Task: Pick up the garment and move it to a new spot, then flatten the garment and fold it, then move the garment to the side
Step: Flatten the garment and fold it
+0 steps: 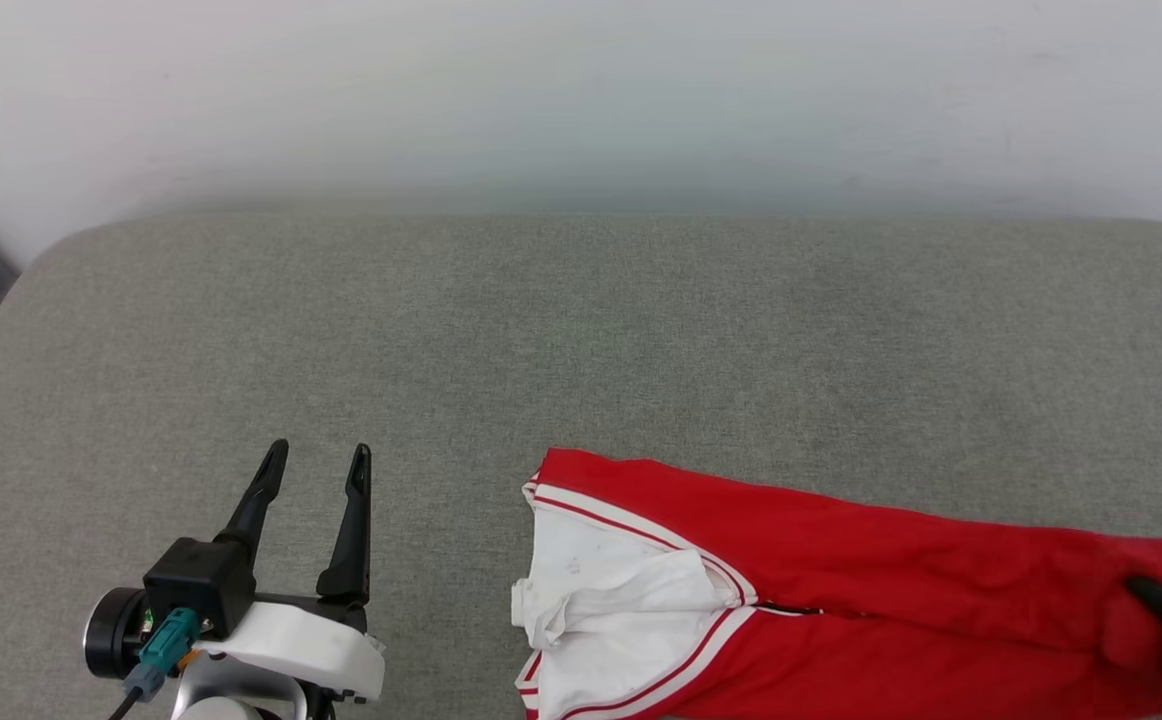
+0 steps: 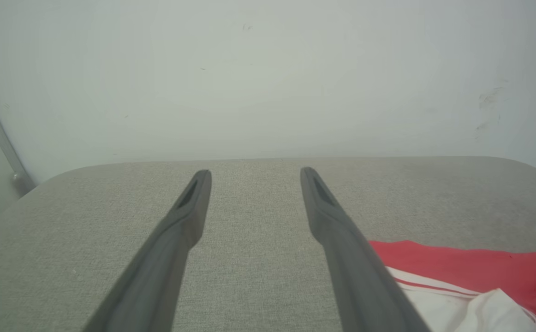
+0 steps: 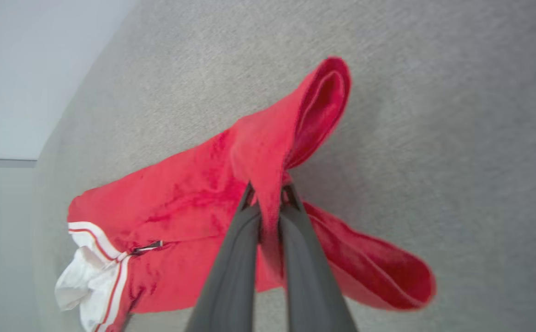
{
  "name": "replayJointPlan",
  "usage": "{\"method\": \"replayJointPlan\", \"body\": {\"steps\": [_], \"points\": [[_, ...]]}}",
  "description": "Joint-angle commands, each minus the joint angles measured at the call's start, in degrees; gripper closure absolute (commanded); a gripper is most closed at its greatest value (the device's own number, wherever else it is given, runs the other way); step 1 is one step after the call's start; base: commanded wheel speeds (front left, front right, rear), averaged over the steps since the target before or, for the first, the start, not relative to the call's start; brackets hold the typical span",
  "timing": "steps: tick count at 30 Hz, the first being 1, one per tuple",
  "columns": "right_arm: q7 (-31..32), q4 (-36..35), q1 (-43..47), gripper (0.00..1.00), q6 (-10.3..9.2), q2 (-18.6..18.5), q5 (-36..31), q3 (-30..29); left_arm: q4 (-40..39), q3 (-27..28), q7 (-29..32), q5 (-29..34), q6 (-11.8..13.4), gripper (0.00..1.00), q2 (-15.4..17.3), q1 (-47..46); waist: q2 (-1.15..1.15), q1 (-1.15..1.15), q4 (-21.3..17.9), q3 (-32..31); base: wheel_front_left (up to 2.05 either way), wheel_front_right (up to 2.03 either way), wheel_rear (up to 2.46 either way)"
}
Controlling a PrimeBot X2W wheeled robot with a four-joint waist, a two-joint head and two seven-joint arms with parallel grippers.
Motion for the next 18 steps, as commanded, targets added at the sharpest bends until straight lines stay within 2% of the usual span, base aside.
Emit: {"method": "replayJointPlan", "body": {"steps": [1, 4, 8, 12, 18], "points": [[2.3, -0.2, -1.4, 1.00, -0.03, 1.1, 3.3, -0.4, 0.0, -0.2, 0.0, 0.1, 0.0, 0.00, 0.2, 0.0, 0.00, 0.00, -0.1, -0.2, 0.00, 0.00, 0.00], [7.6, 0.3, -2.9, 1.00, -0.03, 2.1, 11.5, -0.4, -0.3, -0.5, 0.3, 0.2, 0.1, 0.00, 0.3, -0.2, 0.00, 0.00, 0.2, -0.5, 0.00, 0.00, 0.00], [10.6, 5.7, -3.4, 1.00, -0.03, 2.2, 24.6, 4.6, -0.1, -1.0, 0.6, 0.1, -0.4, 0.00, 0.2, -0.8, 0.00, 0.00, 1.0, -0.5, 0.00, 0.00, 0.00], [8.3, 9.4, -3.6, 1.00, -0.03, 2.2, 33.8, 12.5, 0.4, -1.7, 0.7, 0.1, -1.1, 0.00, -0.2, -1.7, 0.00, 0.00, 2.4, -0.1, 0.00, 0.00, 0.00], [3.1, 11.9, -4.7, 1.00, -0.03, 2.3, 43.3, 26.3, 1.0, -2.6, 0.6, 0.4, -1.6, 0.00, -1.0, -3.1, 0.00, 0.00, 5.4, 1.0, 0.00, 0.00, 0.00]]}}
